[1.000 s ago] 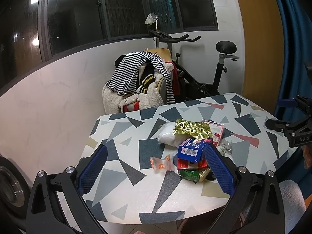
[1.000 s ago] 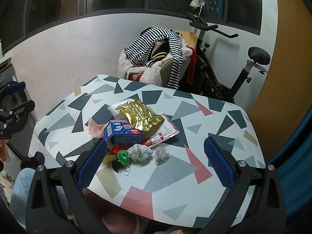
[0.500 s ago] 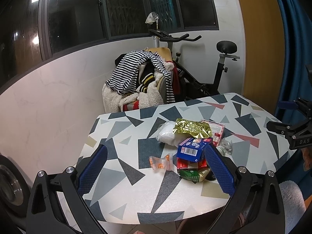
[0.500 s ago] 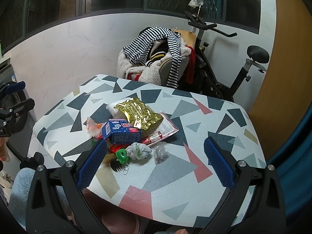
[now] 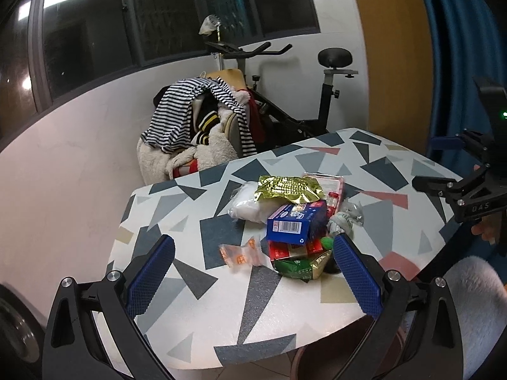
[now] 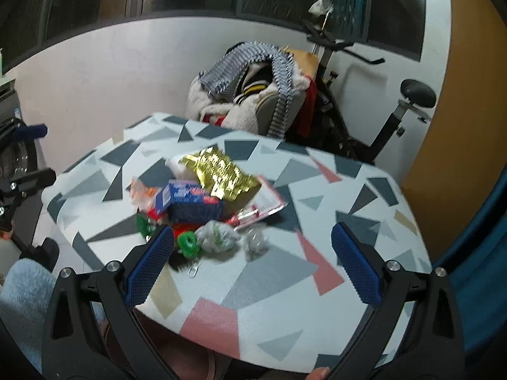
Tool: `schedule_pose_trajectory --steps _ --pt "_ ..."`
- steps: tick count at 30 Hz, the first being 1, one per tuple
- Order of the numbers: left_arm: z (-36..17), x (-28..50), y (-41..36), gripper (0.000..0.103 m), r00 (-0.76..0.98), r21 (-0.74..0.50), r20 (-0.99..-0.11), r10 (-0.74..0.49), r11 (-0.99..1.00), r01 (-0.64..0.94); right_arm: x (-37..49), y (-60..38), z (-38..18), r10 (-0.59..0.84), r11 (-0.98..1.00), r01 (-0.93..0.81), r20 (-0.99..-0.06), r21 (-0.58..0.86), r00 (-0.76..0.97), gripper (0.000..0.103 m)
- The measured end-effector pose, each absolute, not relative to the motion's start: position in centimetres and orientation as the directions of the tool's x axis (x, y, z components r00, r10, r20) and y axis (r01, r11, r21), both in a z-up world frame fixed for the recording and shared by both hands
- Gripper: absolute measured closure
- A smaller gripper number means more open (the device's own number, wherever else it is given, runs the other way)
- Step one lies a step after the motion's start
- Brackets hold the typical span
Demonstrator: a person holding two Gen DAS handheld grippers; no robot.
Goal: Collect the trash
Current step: 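Grasp the small clear plastic bag with the right gripper while the left gripper approaches the orange wrapper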
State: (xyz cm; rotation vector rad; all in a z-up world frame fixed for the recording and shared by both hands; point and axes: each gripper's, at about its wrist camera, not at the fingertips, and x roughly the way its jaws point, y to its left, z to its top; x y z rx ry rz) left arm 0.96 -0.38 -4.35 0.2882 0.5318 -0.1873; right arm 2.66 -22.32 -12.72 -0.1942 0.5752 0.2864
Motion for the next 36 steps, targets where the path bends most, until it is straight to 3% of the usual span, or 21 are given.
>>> schedule_pose_trajectory --steps 6,10,14,18,27,29,33,36 --pt "-6.1 1.3 0.1 0.005 0.838 0.211 -0.535 -0.112 0.942 0.261 2.8 -22.2 -15.0 0.225 0.945 -0.322 -0.597 -0.060 0.770 0.006" --pt "-7.7 1.8 0.5 0.005 0.826 0.247 -0.561 -0.056 0.941 0.232 2.7 -22.0 -16.9 0.245 0.943 -0.333 -0.637 -0.020 0.731 0.006" --pt "-9.0 2.3 1.9 0.005 0.806 0.209 -0.589 -0.056 0.953 0.219 2.7 -22.0 -18.2 0.234 0.950 -0.311 -0.639 -0.009 0.733 0.006" --pt "-10.3 3.0 3.6 0.005 0.773 0.095 -0.627 -0.100 0.975 0.203 3.9 -21.8 -19.6 0.200 0.960 -0.280 -0.675 -0.011 0.710 0.006" --pt "-12.7 4.6 4.9 0.005 0.738 0.078 -0.674 -0.041 0.989 0.126 7.4 -21.1 -21.8 0.245 0.945 -0.328 -0.690 0.012 0.681 0.007" --pt "-12.9 4.8 5.2 0.005 0.735 0.072 -0.677 -0.038 0.990 0.117 9.2 -21.7 -22.2 0.230 0.953 -0.301 -0.695 0.020 0.681 0.019" --pt "-13.4 5.6 6.3 0.005 0.727 0.043 -0.685 -0.039 0.995 0.093 12.6 -23.1 -23.3 0.230 0.966 -0.246 -0.711 0.083 0.664 0.029" --pt "-13.6 6.2 7.0 0.005 0.714 0.002 -0.699 -0.048 0.998 0.068 14.9 -23.6 -24.4 0.239 0.967 -0.224 -0.729 0.119 0.642 0.046"
